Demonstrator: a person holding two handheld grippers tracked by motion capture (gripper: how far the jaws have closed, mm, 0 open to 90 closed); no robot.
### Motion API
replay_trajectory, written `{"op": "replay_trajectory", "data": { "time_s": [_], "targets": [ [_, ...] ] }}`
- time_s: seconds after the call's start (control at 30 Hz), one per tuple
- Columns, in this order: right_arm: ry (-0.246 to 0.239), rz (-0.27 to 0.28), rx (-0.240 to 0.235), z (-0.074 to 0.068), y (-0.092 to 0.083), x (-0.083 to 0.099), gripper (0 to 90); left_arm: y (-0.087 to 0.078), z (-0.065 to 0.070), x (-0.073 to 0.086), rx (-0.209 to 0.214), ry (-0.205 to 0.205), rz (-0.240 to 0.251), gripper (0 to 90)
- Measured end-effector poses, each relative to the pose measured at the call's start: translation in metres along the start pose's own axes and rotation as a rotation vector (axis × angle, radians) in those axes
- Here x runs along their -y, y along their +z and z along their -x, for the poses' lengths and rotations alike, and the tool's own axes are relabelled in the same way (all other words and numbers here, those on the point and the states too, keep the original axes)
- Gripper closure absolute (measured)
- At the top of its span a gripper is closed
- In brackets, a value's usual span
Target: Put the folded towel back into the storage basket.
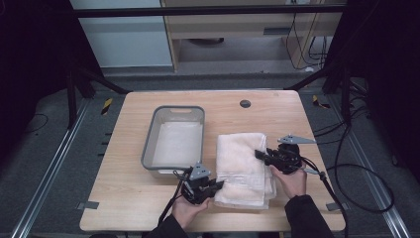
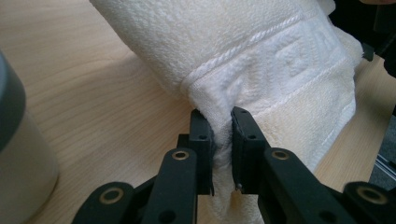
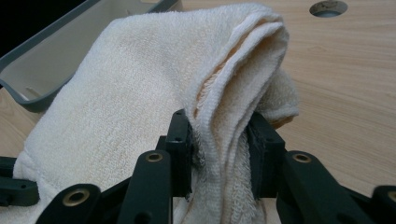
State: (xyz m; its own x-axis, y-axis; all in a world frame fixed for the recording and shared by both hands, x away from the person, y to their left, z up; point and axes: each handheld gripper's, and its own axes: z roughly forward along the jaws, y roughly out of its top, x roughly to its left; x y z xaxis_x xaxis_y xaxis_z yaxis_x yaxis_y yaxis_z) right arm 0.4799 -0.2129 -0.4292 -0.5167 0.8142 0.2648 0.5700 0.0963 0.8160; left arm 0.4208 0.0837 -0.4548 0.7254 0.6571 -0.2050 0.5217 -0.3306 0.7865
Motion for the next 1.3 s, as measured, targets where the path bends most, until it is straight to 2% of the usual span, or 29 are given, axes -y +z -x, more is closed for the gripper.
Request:
{"op": "replay_trajectory", "data": {
  "time_s": [0.13, 0.3, 0.97, 1.3],
  "targets": [
    [0.013, 0.019, -0.011, 0.0, -0.005, -0.003, 66.3, -0.005, 0.001, -0.004, 0.004, 0.003, 0.021, 79.9],
    [-0.009, 0.038, -0.007, -0.004, -0.009, -0.009, 66.3, -0.01, 0.002, -0.008, 0.0, 0.009, 0.036, 80.0],
    [-0.034, 0.098, -0.018, -0.016, -0.019, -0.027, 66.3, -0.033, 0.006, -0.022, -0.016, 0.044, 0.1, 80.0],
    [-0.059, 0.12, -0.013, -0.022, -0.021, -0.039, 66.2, -0.042, 0.003, -0.031, -0.023, 0.055, 0.128, 80.0]
  ]
}}
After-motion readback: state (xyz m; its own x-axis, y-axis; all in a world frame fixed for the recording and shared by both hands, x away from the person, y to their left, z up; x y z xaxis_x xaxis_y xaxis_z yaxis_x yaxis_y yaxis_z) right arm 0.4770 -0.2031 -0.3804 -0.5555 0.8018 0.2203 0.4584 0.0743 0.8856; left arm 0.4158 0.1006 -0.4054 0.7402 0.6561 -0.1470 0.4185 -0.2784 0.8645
